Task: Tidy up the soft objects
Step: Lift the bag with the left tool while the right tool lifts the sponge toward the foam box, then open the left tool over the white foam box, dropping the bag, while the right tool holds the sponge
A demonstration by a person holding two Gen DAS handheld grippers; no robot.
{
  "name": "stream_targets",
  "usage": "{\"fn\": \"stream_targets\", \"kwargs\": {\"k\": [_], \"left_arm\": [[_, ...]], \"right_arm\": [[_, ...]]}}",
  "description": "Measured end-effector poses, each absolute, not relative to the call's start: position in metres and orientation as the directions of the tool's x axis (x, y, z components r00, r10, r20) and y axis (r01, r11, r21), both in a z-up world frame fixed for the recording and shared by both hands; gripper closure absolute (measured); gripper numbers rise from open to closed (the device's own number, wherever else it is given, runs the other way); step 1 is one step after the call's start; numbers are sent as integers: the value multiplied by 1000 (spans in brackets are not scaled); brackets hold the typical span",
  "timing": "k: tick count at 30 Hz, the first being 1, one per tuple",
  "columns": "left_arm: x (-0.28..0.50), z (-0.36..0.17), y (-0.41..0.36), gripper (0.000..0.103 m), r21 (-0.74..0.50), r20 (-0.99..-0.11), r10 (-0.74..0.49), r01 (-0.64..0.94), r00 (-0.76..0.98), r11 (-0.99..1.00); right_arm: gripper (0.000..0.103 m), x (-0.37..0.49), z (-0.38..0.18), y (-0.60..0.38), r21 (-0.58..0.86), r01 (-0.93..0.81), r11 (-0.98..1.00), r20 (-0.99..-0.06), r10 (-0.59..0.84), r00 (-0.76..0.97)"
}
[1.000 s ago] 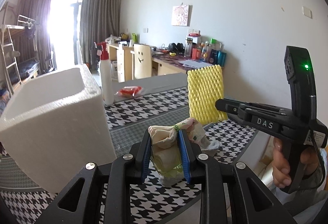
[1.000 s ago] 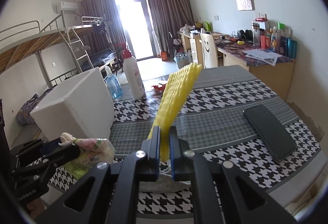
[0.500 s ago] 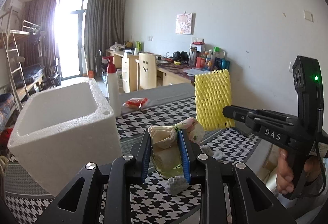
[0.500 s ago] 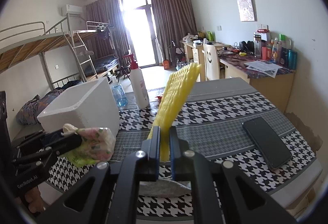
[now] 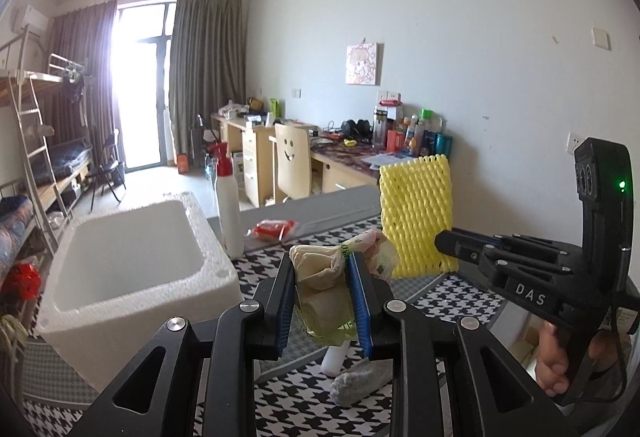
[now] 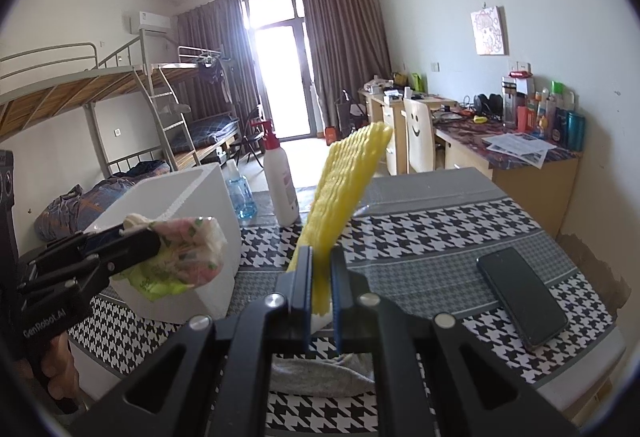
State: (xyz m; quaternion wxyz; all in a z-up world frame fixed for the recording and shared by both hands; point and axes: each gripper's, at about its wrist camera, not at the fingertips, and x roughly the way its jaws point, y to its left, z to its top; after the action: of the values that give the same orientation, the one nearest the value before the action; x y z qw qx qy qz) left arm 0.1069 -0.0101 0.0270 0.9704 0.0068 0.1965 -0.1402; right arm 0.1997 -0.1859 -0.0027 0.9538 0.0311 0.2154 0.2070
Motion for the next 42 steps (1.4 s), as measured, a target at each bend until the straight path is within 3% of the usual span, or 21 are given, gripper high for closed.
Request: {"fn": "stream_targets", "kwargs": {"k": [19, 42], "left_arm": [[106, 54, 9, 75, -57, -311, -234, 228, 921, 972], [108, 79, 37, 75, -36, -243, -73, 67, 967, 997]], "right_arm": [[92, 203, 16, -178, 135, -412, 901, -345, 433, 833], [92, 208, 36, -147, 100, -521, 848, -301, 525, 796]]}}
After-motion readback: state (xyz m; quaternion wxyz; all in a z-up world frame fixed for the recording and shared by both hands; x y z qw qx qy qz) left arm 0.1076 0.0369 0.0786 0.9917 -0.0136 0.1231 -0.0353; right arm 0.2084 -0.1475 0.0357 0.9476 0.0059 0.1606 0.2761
